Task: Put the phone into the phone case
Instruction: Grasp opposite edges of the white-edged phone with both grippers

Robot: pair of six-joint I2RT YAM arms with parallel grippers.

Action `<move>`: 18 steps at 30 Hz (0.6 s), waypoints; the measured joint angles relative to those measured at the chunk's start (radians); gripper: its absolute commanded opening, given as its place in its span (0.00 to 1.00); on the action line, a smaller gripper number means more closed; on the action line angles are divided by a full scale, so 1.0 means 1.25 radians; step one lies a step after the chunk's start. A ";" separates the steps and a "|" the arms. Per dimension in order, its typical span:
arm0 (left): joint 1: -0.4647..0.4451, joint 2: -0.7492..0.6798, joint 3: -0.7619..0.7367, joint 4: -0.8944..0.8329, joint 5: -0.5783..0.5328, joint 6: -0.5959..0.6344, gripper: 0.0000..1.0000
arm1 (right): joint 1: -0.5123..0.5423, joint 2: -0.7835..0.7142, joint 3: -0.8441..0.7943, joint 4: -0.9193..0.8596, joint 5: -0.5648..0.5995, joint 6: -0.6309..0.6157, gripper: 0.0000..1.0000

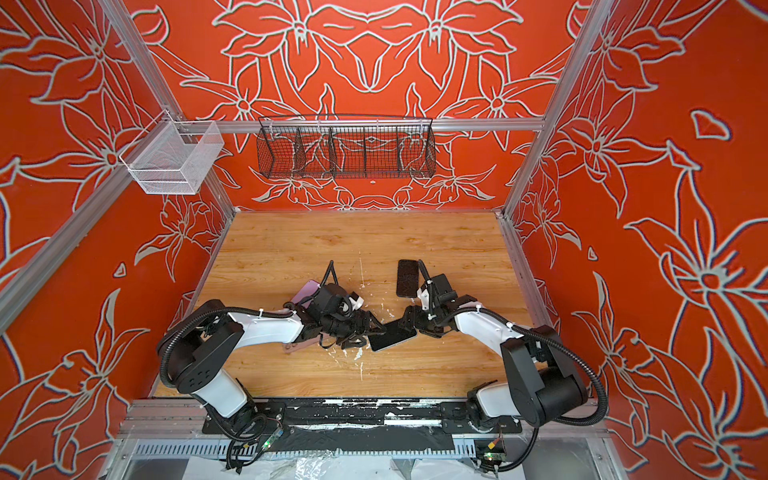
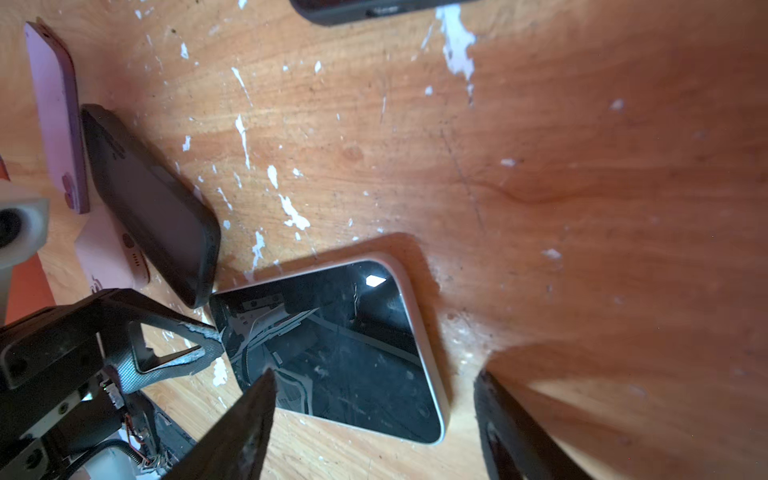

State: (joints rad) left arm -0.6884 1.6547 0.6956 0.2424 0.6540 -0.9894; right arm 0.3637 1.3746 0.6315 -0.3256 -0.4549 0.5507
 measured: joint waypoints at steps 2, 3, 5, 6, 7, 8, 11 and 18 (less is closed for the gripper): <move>0.000 0.004 0.000 0.011 0.000 -0.005 0.97 | 0.001 -0.010 -0.015 0.019 -0.007 0.009 0.76; 0.000 0.006 0.000 0.014 0.000 -0.006 0.97 | 0.001 -0.013 -0.020 0.026 -0.011 0.012 0.76; 0.000 0.013 0.000 0.029 0.004 -0.013 0.97 | 0.001 -0.018 -0.032 0.047 -0.022 0.020 0.76; 0.000 0.016 0.000 0.035 0.005 -0.016 0.97 | 0.002 -0.020 -0.035 0.055 -0.027 0.023 0.76; 0.000 0.020 0.000 0.042 0.008 -0.020 0.97 | 0.002 -0.022 -0.039 0.063 -0.029 0.026 0.76; 0.000 0.022 0.000 0.047 0.011 -0.024 0.97 | 0.002 -0.025 -0.045 0.070 -0.031 0.027 0.76; 0.000 0.029 0.000 0.061 0.018 -0.030 0.97 | 0.002 -0.036 -0.057 0.085 -0.033 0.031 0.76; 0.002 0.039 0.003 0.076 0.029 -0.039 0.97 | 0.002 -0.088 -0.090 0.096 -0.033 0.042 0.74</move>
State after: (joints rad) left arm -0.6865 1.7035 0.6994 0.3370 0.6903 -1.0386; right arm 0.3660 1.2652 0.5194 -0.2054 -0.4961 0.6029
